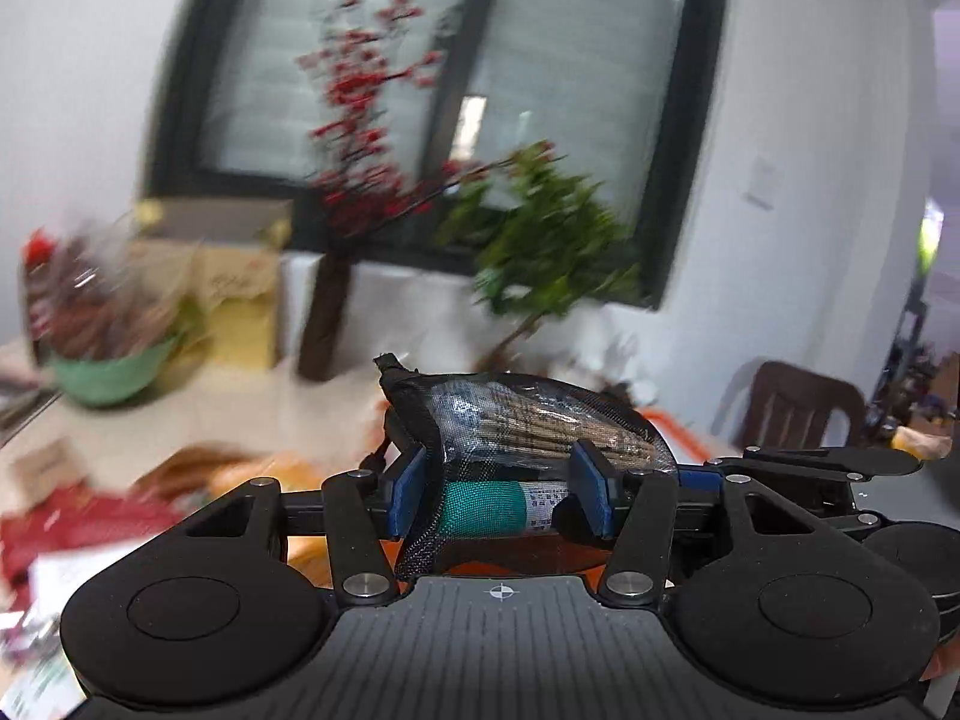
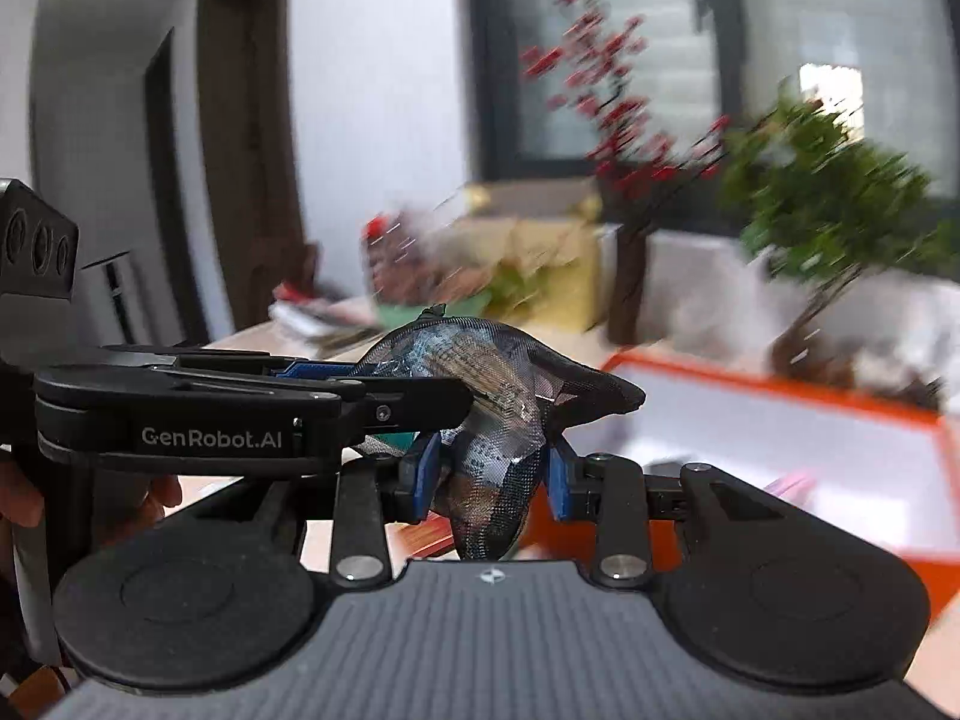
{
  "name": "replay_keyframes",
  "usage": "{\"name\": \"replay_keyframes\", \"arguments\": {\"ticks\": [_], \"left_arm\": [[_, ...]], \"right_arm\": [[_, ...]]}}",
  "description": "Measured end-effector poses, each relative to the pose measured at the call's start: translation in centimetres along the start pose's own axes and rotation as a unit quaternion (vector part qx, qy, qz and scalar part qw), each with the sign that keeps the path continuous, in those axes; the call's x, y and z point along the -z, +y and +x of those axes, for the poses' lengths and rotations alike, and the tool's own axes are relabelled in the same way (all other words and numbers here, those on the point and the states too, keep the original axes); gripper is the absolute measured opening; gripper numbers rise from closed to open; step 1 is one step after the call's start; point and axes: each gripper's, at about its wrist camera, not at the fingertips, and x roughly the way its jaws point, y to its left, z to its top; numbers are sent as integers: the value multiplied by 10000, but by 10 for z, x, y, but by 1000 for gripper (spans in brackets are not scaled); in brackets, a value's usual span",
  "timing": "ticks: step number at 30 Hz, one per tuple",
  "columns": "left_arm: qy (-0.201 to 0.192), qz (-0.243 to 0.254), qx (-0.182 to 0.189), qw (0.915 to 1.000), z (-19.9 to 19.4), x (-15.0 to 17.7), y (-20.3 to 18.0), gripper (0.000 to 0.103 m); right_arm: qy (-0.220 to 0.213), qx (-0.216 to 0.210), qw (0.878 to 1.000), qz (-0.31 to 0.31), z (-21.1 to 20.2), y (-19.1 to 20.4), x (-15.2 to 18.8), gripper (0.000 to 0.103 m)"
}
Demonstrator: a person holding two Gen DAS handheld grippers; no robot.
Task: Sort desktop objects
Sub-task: 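Carry the mesh pouch with the left tool into the orange box and release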
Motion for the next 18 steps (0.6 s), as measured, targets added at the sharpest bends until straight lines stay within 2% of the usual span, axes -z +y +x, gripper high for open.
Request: {"name": "replay_keyframes", "arguments": {"ticks": [7,13,18], "left_arm": [[216,-87,522,9984,94,-16,-36,54],[643,-266,773,9946,173,-7,-49,54],[1047,-329,838,9904,220,10,-55,54]], "right_arm": [[84,547,9979,325,12,-79,-10,40],[347,780,9933,778,38,-143,5,40],[612,888,9884,1072,51,-174,24,40]]}}
